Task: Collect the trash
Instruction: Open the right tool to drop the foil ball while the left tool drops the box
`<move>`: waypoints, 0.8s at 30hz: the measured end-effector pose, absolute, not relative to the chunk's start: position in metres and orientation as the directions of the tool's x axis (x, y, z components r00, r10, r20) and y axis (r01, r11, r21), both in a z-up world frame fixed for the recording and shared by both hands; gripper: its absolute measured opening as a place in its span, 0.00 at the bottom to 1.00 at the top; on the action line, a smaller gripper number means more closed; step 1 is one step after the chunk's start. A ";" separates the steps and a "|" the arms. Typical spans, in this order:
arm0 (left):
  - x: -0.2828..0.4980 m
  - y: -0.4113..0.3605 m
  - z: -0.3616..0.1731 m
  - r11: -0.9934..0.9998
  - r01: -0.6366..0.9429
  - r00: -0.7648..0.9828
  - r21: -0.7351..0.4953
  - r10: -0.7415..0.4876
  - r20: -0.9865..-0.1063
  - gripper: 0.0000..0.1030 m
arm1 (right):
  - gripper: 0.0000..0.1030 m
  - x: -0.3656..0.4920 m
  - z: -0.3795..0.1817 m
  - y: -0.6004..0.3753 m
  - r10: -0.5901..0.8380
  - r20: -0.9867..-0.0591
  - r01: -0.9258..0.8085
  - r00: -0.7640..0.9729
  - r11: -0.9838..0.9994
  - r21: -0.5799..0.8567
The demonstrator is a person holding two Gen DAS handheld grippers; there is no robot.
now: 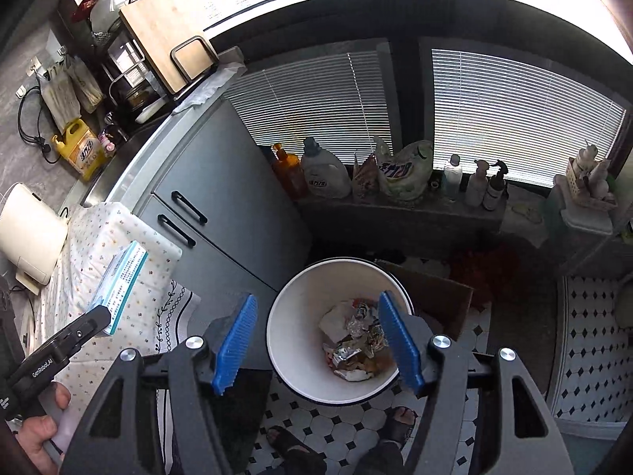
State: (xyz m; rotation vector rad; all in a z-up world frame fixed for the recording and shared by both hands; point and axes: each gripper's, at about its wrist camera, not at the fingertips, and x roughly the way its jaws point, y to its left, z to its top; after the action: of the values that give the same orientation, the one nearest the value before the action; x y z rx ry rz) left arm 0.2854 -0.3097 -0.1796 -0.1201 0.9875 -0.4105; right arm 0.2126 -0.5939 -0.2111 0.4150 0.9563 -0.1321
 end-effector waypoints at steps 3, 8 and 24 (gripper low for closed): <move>0.284 -0.336 -0.190 0.905 0.301 0.457 -0.299 -0.412 -0.788 0.66 | 0.63 0.200 -0.216 -0.608 0.059 -0.824 0.293 0.564 0.918 0.266; 0.282 -0.377 -0.204 0.887 0.323 0.421 -0.331 -0.448 -0.789 0.67 | 0.63 0.185 -0.223 -0.636 0.044 -0.835 0.304 0.549 0.920 0.248; 0.265 -0.371 -0.175 0.949 0.166 0.491 -0.266 -0.314 -0.813 0.89 | 0.78 0.197 -0.227 -0.664 0.170 -0.805 0.217 0.569 0.913 0.346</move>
State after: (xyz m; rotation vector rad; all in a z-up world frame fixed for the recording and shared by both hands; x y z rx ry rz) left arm 0.2647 -0.3713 -0.1749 -0.1599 1.0175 -0.2927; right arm 0.1974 -0.6642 -0.2272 0.4368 0.9734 -0.0288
